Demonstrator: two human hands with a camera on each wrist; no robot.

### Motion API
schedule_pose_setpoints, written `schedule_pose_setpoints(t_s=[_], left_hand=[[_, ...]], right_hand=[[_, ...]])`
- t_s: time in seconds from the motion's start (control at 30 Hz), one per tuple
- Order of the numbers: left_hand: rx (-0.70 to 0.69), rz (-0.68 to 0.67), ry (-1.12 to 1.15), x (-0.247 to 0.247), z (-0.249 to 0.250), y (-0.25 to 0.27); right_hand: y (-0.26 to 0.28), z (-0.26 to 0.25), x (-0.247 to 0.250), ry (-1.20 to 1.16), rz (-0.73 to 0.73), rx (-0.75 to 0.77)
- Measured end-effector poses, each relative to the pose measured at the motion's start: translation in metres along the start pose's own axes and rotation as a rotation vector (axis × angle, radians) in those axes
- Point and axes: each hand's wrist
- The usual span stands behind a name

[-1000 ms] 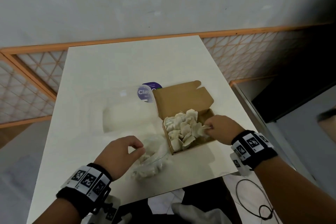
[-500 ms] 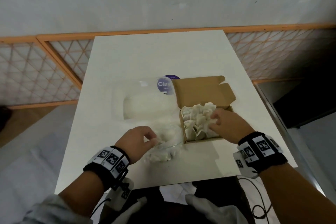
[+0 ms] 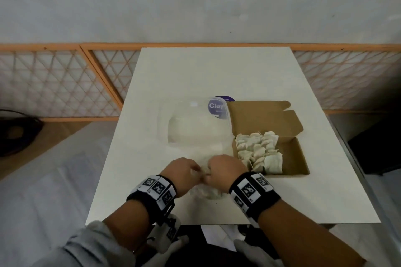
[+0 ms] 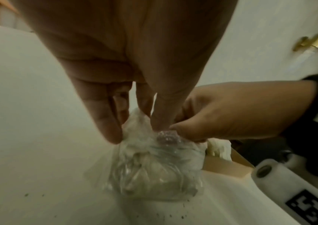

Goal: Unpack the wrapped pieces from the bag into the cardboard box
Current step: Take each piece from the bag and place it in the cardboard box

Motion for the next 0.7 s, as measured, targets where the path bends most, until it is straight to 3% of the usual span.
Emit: schedule_pose_setpoints(t_s=[0.17,0.47,0.7], left_hand=[[-0.127,0.111,0.002,-0.003,0.003,0.003],[-0.049,0.140,0.079,-0.002,-0.012,-0.002],[-0.060,0.118,0.115,0.005,-0.018,0.001]], right_hand=[[-0.003,0.001,-0.013,-0.133,0.035,-0.076],[0.024,0.027,0.031,-0.424,0.324,-0.090],[0.040,0.032,0.054,-0.768,0.377,-0.111]])
Point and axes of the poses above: each hand's wrist, its own y-axis away from the middle knuckle, its own x-axis out of the back of the hand, z = x × y, and after that the axes turned 15 degrees about z, right-handed
